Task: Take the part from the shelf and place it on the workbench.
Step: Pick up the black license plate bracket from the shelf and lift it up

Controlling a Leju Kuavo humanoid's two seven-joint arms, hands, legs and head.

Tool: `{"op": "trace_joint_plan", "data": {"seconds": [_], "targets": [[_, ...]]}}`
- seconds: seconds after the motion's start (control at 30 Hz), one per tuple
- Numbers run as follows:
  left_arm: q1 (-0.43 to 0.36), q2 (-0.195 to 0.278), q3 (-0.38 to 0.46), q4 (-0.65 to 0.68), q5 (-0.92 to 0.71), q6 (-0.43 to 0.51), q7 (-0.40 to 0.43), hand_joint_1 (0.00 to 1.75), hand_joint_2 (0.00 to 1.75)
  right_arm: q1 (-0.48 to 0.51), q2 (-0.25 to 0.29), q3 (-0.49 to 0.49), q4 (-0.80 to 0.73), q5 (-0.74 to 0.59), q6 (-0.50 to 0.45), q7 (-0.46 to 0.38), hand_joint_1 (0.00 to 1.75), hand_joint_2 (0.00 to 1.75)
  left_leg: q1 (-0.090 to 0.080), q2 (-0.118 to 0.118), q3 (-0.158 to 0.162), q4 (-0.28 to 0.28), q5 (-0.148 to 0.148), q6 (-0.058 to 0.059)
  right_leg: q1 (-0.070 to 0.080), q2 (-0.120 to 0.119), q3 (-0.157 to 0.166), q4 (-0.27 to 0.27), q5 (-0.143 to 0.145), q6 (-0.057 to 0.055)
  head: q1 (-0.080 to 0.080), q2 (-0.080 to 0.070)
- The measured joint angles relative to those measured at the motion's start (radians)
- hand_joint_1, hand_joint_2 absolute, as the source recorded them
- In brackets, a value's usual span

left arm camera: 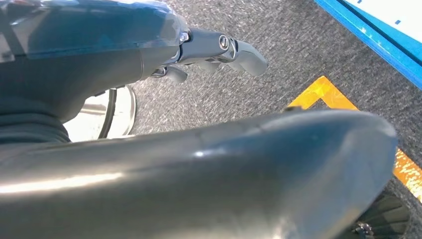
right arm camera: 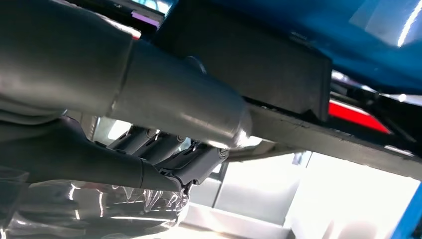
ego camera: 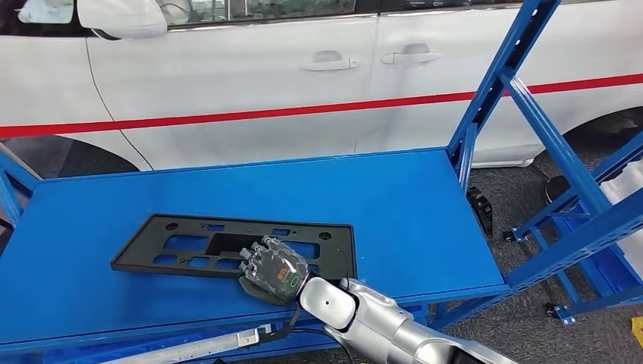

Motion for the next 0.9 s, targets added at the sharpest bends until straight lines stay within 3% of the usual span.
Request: {"op": "trace_joint_plan", "data": {"seconds": [0.03, 0.07, 0.17, 0.23, 0.27, 0.37, 0.4, 0.43, 0.47, 0.53, 0.6, 0.73, 0.9], "targets": [[-0.001, -0.001, 0.0, 0.0, 0.0, 0.0, 0.0, 0.0, 0.0, -0.006, -0.001, 0.008, 0.002, 0.0, -0.003, 0.007, 0.18, 0.0, -0.001, -0.007, -0.001, 0.004, -0.002, -0.006, 0.0, 0.008, 0.027, -0.064, 0.029, -0.004, 0.0, 0.0], [-0.001, -0.001, 0.0, 0.0, 0.0, 0.0, 0.0, 0.0, 0.0, -0.009, -0.002, 0.013, 0.004, 0.0, -0.008, 0.012, 0.05, 0.0, -0.002, -0.012, -0.003, 0.007, -0.003, -0.012, 0.001, 0.014, 0.045, -0.107, 0.046, -0.009, 0.0, 0.0], [0.001, -0.002, 0.0, 0.0, 0.0, 0.001, 0.0, 0.0, 0.0, -0.016, -0.004, 0.027, 0.009, 0.0, -0.022, 0.028, 0.0, 0.0, -0.001, -0.02, -0.006, 0.007, -0.001, -0.033, 0.008, 0.012, 0.05, -0.124, 0.051, -0.027, 0.0, 0.0], [0.002, -0.002, 0.0, 0.0, -0.001, 0.001, 0.0, 0.0, 0.0, -0.026, -0.005, 0.043, 0.009, 0.0, -0.026, 0.042, 0.0, 0.0, 0.002, -0.003, -0.015, 0.026, -0.016, -0.043, 0.005, 0.004, 0.052, -0.13, 0.056, -0.043, 0.0, 0.0], [0.001, -0.002, 0.0, 0.0, -0.001, 0.0, 0.0, 0.0, 0.0, -0.031, -0.006, 0.05, 0.009, 0.0, -0.028, 0.045, 0.0, 0.0, 0.002, 0.009, -0.031, 0.062, -0.038, -0.046, 0.003, -0.001, 0.053, -0.134, 0.058, -0.049, 0.0, 0.0], [-0.001, -0.001, 0.0, 0.0, 0.001, -0.001, 0.0, 0.0, 0.0, -0.038, -0.011, 0.067, 0.011, 0.0, -0.022, 0.022, 0.0, 0.0, 0.004, 0.033, -0.121, 0.259, -0.127, -0.055, 0.006, -0.015, 0.055, -0.135, 0.057, -0.058, 0.0, 0.0], [-0.001, -0.001, 0.0, 0.0, 0.002, -0.001, 0.0, 0.0, 0.0, -0.038, -0.013, 0.069, 0.012, 0.0, -0.016, 0.008, 0.0, 0.0, 0.005, 0.034, -0.141, 0.299, -0.136, -0.057, 0.008, -0.019, 0.055, -0.134, 0.056, -0.058, 0.0, 0.0], [0.0, -0.001, 0.0, 0.0, 0.004, -0.001, 0.0, 0.0, 0.0, -0.039, -0.014, 0.071, 0.013, 0.0, -0.009, -0.004, 0.0, 0.0, 0.005, 0.036, -0.142, 0.302, -0.126, -0.057, 0.008, -0.021, 0.056, -0.134, 0.055, -0.058, 0.0, 0.0], [0.0, -0.001, 0.0, 0.0, 0.006, -0.001, 0.0, 0.0, 0.0, -0.041, -0.014, 0.071, 0.013, 0.0, -0.001, -0.014, 0.0, 0.0, 0.005, 0.037, -0.123, 0.263, -0.099, -0.056, 0.009, -0.023, 0.057, -0.133, 0.053, -0.057, 0.0, 0.0], [-0.001, -0.001, 0.0, 0.0, 0.008, 0.0, -0.002, 0.0, 0.0, -0.051, -0.015, 0.074, 0.014, 0.0, 0.016, -0.029, 0.0, 0.0, 0.004, 0.044, -0.05, 0.121, -0.037, -0.051, 0.011, -0.024, 0.06, -0.129, 0.047, -0.05, 0.0, 0.0], [-0.002, 0.0, 0.0, 0.0, 0.012, 0.002, -0.004, 0.0, 0.0, -0.066, -0.017, 0.078, 0.013, 0.0, 0.032, -0.039, 0.0, 0.0, 0.001, 0.048, -0.005, 0.03, -0.013, -0.04, 0.016, -0.025, 0.058, -0.123, 0.041, -0.042, 0.0, 0.0], [0.0, -0.001, 0.002, 0.0, 0.023, 0.014, -0.002, 0.0, 0.0, -0.096, -0.025, 0.104, 0.013, 0.0, 0.047, -0.022, 0.0, 0.0, -0.002, 0.043, -0.004, 0.018, -0.014, -0.032, 0.02, -0.027, 0.057, -0.122, 0.041, -0.053, 0.0, 0.0], [-0.004, -0.001, 0.021, 0.0, 0.069, 0.031, 0.001, 0.0, 0.0, -0.144, -0.03, 0.185, 0.016, 0.0, 0.034, 0.079, 0.0, 0.0, -0.005, 0.041, -0.005, 0.019, -0.017, -0.021, 0.017, -0.027, 0.061, -0.131, 0.045, -0.046, 0.0, 0.0]]}}
